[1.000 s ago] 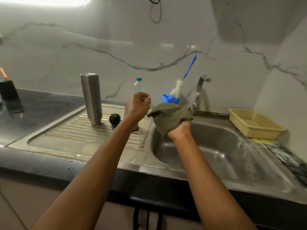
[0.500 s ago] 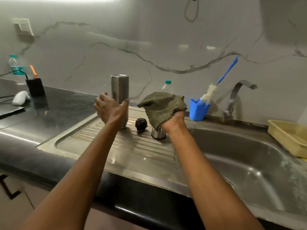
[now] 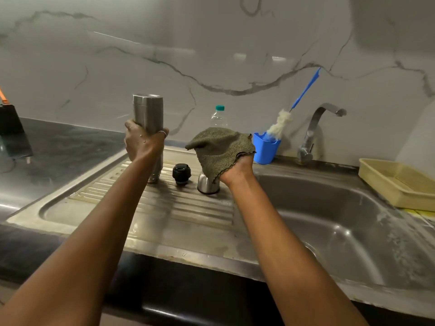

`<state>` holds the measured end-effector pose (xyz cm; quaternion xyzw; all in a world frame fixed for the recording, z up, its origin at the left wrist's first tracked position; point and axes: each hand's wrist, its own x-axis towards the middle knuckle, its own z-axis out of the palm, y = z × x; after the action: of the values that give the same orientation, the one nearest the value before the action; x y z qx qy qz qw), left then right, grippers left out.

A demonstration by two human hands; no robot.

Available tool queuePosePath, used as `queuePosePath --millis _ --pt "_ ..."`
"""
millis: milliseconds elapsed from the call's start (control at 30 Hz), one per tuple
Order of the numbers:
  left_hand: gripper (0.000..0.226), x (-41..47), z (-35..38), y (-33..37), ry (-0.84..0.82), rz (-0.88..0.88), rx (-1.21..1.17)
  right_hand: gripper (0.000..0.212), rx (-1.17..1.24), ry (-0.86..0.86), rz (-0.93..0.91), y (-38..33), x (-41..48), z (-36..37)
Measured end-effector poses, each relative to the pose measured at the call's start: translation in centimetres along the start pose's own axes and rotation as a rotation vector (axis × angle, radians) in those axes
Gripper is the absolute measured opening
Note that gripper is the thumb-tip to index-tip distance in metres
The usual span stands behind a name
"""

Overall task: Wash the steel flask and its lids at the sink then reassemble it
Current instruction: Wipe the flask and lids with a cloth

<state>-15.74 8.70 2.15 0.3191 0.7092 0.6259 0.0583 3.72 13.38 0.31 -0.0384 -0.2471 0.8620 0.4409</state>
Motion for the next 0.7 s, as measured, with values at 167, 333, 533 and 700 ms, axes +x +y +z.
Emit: queuePosePath --millis 167,333,533,700 --pt "0.081 -3.0 0.8 2.9 0.012 0.144 -0.029 0.068 -0.009 0.091 -0.1 -2.9 -3.5 0.9" --pt "0.077 -8.6 3.2 8.2 -0.143 0.329 -0.154 0.064 -0.041 0.121 -0.211 -8.5 -8.3 1.7" --pt "0.054 -18.1 8.2 11.8 -0.403 0.327 -0.339 0.074 -0.1 0.188 -0.366 -15.5 -15.2 -0.3" --pt "0.054 -23.7 12.9 10.8 -0.649 0.134 -0.518 0.074 -0.168 0.287 -0.455 -19.1 -19.3 -2.3"
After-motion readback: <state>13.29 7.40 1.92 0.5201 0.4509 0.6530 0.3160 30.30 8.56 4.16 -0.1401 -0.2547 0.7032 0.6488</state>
